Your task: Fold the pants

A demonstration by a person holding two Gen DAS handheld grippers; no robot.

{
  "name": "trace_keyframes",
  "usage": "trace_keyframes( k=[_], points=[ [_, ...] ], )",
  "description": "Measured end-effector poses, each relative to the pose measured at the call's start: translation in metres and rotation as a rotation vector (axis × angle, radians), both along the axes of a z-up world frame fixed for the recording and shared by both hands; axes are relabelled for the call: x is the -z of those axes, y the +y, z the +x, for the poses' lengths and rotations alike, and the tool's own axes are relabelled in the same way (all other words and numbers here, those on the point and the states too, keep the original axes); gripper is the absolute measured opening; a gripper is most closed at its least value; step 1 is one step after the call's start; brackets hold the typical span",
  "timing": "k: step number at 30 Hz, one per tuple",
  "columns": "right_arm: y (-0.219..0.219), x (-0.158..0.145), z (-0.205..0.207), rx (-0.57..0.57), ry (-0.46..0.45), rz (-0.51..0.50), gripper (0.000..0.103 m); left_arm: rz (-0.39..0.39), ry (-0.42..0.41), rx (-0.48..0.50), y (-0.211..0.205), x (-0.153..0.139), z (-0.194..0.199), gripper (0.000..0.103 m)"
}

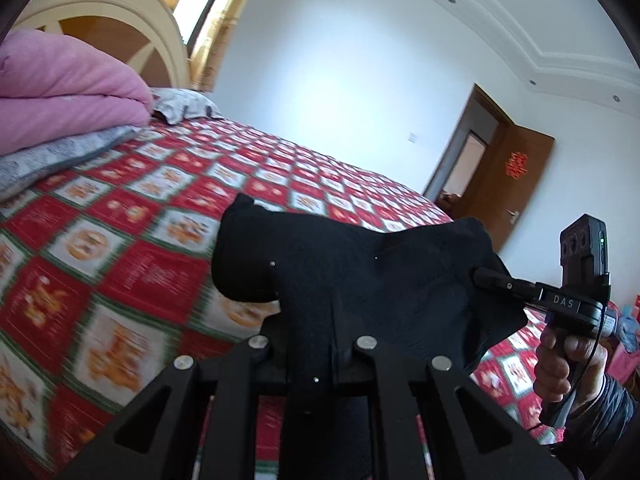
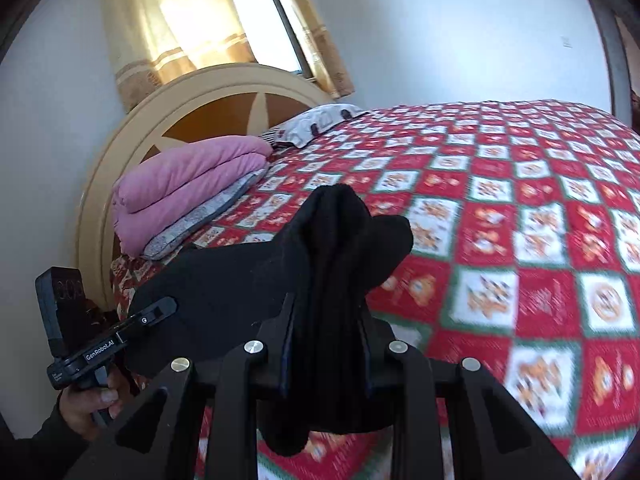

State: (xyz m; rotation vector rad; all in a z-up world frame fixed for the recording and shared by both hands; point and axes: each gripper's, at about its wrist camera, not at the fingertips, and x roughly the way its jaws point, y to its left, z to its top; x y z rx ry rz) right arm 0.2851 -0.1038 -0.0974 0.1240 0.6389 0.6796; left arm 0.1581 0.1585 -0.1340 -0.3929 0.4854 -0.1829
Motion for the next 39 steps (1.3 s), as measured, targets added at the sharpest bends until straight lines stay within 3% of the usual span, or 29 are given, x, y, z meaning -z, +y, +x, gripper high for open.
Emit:
trace_keyframes(
  k=[7,16,20,27,32,34,39],
  points=[
    [0.038,0.006,0.036,-0.028,0.029,-0.030,0.026,0.073,0.006,-0.050,0.013,0.004,0.009,0.013],
    [0.050,0.046,0.072,0.003,0.129,-0.084,0.027,0.109,0.111,-0.067,0.012,0.039,0.025,0.015],
    [0.047,0.060,0.080,0.014,0.172,-0.092,0.029,0.154,0.142,-0.079,0.008,0.047,0.028,0.026],
    [0.030,0.083,0.096,0.062,0.277,-0.054,0.039,0.156,0.184,-0.096,0.008,0.063,0.028,0.055],
    [0.025,0.096,0.104,0.107,0.316,-0.050,0.060,0.123,0.198,-0.111,0.016,0.070,0.030,0.075],
    [0.022,0.101,0.106,0.125,0.319,-0.042,0.064,0.092,0.201,-0.105,0.020,0.072,0.030,0.076],
    [0.008,0.089,0.094,0.186,0.271,-0.020,0.066,0.135,0.213,-0.128,0.017,0.063,0.016,0.080]
  ],
)
